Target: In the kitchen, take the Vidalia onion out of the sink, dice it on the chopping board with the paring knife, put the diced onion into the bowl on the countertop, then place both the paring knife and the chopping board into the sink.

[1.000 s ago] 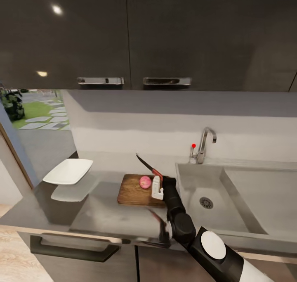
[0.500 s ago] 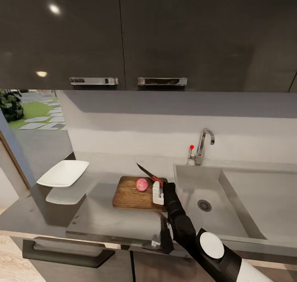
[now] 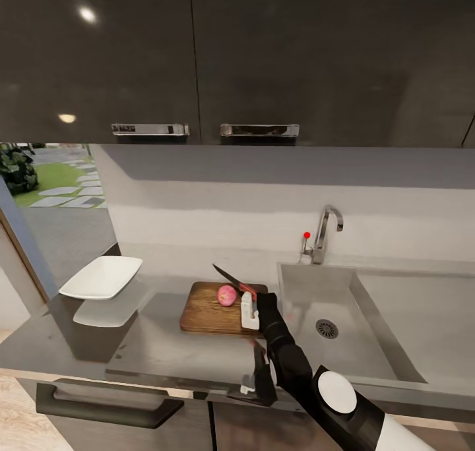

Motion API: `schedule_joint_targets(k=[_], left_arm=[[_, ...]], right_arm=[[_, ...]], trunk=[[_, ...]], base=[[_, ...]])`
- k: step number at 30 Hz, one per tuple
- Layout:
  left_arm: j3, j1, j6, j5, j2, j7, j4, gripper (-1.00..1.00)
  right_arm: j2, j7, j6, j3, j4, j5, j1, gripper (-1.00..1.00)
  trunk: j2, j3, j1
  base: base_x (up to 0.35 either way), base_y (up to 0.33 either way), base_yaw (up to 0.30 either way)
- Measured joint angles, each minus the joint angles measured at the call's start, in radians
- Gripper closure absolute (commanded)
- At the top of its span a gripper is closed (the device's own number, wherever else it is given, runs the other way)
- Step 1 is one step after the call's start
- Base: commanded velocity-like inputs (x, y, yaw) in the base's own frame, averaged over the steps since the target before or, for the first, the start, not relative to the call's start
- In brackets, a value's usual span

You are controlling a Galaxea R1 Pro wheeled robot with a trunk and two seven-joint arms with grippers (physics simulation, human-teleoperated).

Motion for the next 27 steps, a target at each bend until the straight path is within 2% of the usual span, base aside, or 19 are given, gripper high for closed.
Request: schedule_joint_targets(k=[13, 17, 27], left_arm=[[0.000, 0.000, 0.000, 0.000, 0.001, 0.000, 0.000, -1.00], [0.000, 0.000, 0.000, 0.000, 0.002, 0.000, 0.000, -1.00], [0.000, 0.000, 0.000, 0.000, 0.002, 0.000, 0.000, -1.00]], right_arm=[[0.014, -0.001, -0.008, 0.000, 0.000, 0.000, 0.000, 1.00], [0.034, 0.000, -0.008, -0.001, 0.000, -0.001, 0.000, 1.00], [0.039, 0.000, -0.008, -0.001, 0.000, 0.000, 0.000, 1.00]], trunk=[[0.000, 0.000, 0.000], [0.000, 0.000, 0.000], [0.000, 0.000, 0.000]], base=[[0.000, 0.000, 0.000], [0.000, 0.000, 0.000], [0.000, 0.000, 0.000]])
